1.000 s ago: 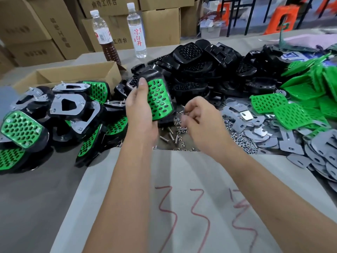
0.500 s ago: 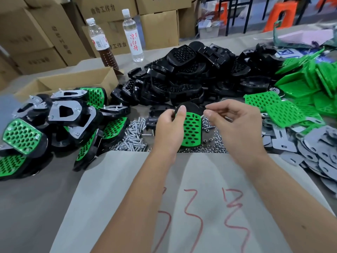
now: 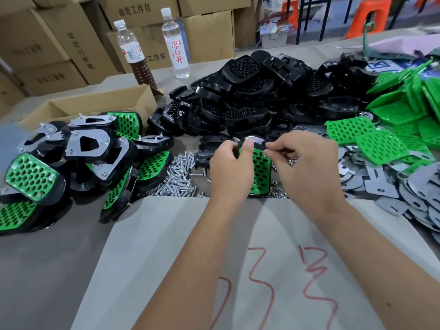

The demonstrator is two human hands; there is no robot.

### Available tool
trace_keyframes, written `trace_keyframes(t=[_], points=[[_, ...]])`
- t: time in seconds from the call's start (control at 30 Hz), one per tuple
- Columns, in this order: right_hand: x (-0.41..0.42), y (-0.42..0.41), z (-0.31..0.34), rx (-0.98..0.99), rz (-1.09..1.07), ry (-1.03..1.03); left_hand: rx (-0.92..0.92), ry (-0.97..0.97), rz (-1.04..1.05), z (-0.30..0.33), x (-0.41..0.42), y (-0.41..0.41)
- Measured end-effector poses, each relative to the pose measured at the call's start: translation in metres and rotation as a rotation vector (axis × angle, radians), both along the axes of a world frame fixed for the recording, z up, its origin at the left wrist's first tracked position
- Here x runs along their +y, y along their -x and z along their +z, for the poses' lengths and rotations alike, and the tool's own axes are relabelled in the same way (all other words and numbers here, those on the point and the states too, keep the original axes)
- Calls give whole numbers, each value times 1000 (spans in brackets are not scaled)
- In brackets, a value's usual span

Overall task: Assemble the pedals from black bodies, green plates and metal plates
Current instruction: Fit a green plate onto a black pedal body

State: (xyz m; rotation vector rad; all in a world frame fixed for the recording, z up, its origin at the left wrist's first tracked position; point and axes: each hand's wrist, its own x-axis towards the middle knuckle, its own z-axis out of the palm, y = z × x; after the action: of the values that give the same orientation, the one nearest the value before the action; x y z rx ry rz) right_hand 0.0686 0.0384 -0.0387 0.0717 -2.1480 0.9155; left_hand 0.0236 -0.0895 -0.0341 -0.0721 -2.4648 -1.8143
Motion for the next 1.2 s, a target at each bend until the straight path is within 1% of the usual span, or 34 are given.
trace_keyframes(t=[0.13,0.27,0.4,0.53,0.57,0.6,0.67,0.7,0.73,0.8,0.83,0.87,0.93,1.0,1.03,1.07,1.13,1.2], points=[[-14,-1,-3,2,-79,-43,-35,18,33,-1,2,0],[-18,-1,-2,-49,-126,57,37,52,44,-3,5,-3],[-22,-4,2,-38,-150,-91,82,69,49,-3,6,-5],[-23,-5,1,-27,-144,-130,81,66,44,-4,4,-4],[-23,-4,-1,-27,-135,-110,75,69,40,-5,4,-4],[-21,-4,-2,-37,-124,-27,77,74,35,-6,4,-5],[-16,-4,-3,-72,-115,212,120,88,27,-6,6,-7],[-15,-4,-3,-75,-117,258,154,95,26,-5,6,-8],[-15,-4,-3,-61,-119,215,182,101,26,-5,7,-8],[-19,-7,-2,-23,-151,-12,197,112,26,-6,6,-8],[-19,-7,-2,-7,-156,-57,199,113,25,-6,7,-9],[-18,-7,-2,-20,-152,-11,209,117,19,-6,7,-10],[-16,-7,-1,-66,-155,165,263,141,-1,-5,8,-13],[-16,-7,-1,-92,-135,194,280,136,1,-5,10,-13],[-15,-7,-2,-116,-101,199,249,109,11,-6,10,-12],[-14,-7,-1,-144,-39,246,199,68,27,-5,9,-11],[-9,-8,0,-182,85,403,90,-64,50,-5,7,-7],[-5,-7,-1,-152,96,554,17,-193,43,-4,5,-4]])
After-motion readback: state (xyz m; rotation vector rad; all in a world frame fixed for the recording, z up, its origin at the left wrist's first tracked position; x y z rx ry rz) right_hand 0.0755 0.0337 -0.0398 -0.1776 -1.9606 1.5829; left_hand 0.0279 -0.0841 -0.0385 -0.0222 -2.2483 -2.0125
